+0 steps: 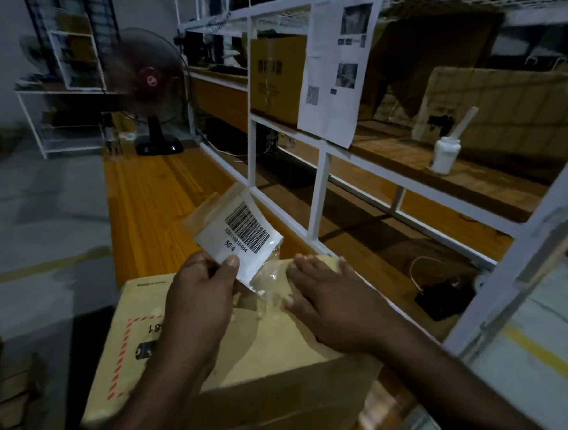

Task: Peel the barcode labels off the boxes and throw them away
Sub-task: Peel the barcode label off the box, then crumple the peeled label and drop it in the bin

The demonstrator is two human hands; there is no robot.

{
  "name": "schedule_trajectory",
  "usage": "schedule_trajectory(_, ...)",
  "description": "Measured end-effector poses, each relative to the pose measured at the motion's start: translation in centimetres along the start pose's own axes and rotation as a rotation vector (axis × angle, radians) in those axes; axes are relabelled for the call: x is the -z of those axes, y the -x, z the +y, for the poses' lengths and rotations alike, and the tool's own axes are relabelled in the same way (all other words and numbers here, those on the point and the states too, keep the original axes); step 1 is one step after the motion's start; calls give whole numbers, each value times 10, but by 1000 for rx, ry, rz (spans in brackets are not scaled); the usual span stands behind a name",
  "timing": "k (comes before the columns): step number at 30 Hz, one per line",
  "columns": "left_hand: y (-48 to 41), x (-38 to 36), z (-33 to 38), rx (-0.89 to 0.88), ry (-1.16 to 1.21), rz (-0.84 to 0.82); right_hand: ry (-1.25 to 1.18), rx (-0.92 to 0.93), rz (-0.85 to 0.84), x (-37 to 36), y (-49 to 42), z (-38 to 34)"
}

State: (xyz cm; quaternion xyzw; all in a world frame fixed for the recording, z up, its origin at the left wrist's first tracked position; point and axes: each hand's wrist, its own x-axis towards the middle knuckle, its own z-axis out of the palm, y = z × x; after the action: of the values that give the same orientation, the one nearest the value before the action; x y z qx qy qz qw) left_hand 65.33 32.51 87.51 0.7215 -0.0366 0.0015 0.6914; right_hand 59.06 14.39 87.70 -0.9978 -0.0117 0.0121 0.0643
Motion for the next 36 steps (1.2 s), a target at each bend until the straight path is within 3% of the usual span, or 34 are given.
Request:
schedule_trajectory(6,0,-1,-1,6,12,19,-168,8,-58,11,79,5)
schedule_trajectory(9,2,4,4,42,51,-26,-412,-77,213,4,87,10)
schedule_trajectory(12,6,21,7,-32,-31,-16,-533,-297,331,-8,76,13)
schedule_trajectory(15,-2,51,3,-34,-108,103,-719,-479,144,-7,56,17)
schedule_trajectory(18,-18,68,1,12,-285,141,-929,-481,44,0,32,21)
schedule_trajectory(21,-32,70,11,25,-291,154,-873,-445,61,1,-5,25)
schedule_trajectory(26,-77,74,31,-173,-331,362,-998,-283,197,22,-74,26)
schedule_trajectory(32,-143,76,19,-250,-264,457,-766,-208,408,14,-167,31)
schedule_trajectory(36,-169,80,-28,-194,-383,421,-505,-144,250,-32,-217,39)
